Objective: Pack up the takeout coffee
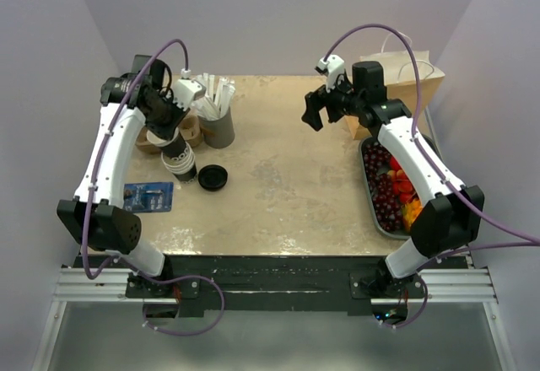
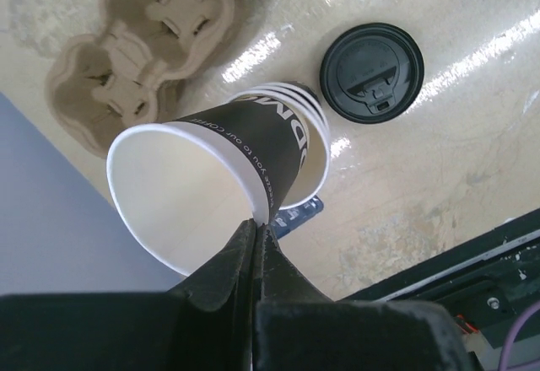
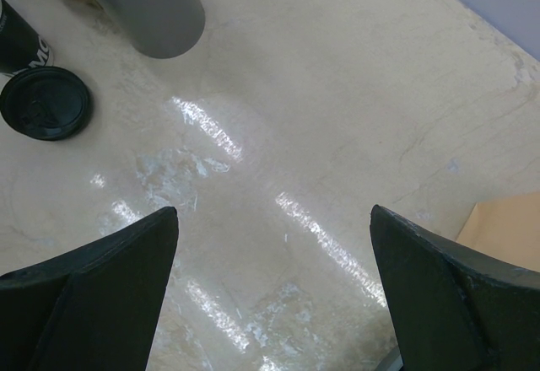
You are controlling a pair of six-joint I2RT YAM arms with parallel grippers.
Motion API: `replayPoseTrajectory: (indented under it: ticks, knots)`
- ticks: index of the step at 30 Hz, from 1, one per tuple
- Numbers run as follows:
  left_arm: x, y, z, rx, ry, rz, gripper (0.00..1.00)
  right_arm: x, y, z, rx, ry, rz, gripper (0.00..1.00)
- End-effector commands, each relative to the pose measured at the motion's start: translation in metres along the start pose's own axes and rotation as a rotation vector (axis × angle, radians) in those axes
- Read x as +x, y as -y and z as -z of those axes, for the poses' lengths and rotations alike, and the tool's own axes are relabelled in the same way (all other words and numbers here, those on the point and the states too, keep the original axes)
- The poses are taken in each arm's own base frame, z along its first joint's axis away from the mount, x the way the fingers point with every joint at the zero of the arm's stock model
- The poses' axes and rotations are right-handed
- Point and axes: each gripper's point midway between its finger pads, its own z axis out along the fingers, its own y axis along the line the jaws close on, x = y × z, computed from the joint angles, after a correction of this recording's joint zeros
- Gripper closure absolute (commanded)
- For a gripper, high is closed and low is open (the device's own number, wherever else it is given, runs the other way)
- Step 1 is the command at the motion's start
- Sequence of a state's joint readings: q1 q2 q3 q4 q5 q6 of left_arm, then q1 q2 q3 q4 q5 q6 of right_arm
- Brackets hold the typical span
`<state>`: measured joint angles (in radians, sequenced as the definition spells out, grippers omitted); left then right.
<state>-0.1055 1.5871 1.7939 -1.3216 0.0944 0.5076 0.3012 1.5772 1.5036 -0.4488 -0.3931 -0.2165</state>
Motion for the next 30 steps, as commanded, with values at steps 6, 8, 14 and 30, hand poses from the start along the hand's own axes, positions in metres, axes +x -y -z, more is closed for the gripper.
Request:
replayPoseTrajectory:
  ticks: [6,8,14,30]
  knots:
    - [-0.022,-0.021,0.094,-0.242,0.205,-0.048,1.00,-0.037,0.002,0.024,0.050,0.090,0.030,0.02]
    - [-0.040,-0.009,0.104,-0.188,0.293,-0.073,1.00,-0.040,0.007,0.023,0.078,0.094,0.008,0.02]
    - [-0.086,0.108,0.090,0.145,0.428,-0.405,1.00,-0.054,0.053,0.032,0.274,0.125,-0.141,0.02]
    - [-0.107,0.259,-0.049,0.415,0.294,-0.886,1.00,-0.043,0.093,0.065,0.392,0.092,-0.217,0.01]
